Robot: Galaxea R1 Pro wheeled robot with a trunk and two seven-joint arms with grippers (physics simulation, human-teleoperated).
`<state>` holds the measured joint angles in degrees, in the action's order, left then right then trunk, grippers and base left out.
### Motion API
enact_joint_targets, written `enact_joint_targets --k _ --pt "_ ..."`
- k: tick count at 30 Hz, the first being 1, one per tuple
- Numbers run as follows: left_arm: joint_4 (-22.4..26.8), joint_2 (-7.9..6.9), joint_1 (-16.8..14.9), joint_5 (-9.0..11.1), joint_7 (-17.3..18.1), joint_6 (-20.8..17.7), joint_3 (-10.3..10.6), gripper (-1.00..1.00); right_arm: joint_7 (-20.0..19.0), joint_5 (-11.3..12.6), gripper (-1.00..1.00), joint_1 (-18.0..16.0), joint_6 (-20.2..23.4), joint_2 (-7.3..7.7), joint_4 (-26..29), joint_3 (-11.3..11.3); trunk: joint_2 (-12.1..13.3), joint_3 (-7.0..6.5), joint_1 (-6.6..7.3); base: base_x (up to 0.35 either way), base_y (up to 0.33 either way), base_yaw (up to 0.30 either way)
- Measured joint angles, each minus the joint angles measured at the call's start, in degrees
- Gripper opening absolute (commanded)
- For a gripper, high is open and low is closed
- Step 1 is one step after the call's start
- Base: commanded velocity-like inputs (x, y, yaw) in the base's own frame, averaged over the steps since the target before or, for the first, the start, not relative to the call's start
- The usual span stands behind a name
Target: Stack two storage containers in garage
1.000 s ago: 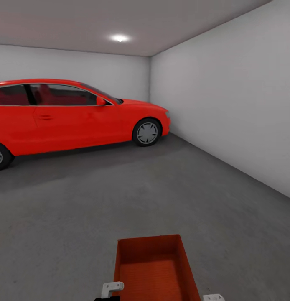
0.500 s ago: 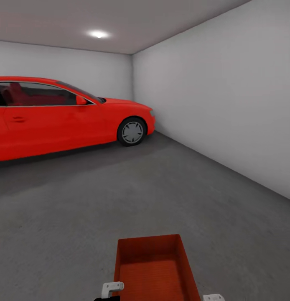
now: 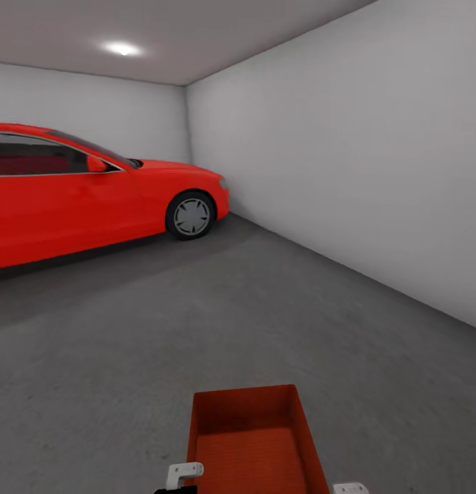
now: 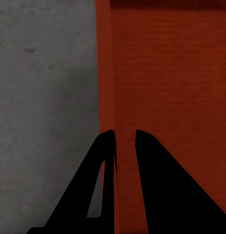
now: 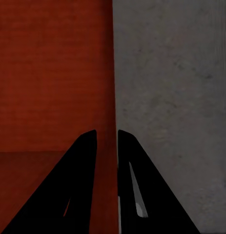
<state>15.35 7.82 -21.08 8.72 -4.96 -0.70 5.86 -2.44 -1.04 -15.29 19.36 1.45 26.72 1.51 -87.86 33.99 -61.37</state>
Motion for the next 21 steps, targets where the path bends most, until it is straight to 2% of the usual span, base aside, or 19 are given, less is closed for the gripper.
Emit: enact_joint_targets --k 21 --pt "0.0 0.0 0.0 0.0 0.0 0.0 0.0 -1.0 0.0 0.0 -1.0 0.0 0.0 0.0 0.0 0.0 0.0 0.54 0.0 0.0 0.0 -0.259"
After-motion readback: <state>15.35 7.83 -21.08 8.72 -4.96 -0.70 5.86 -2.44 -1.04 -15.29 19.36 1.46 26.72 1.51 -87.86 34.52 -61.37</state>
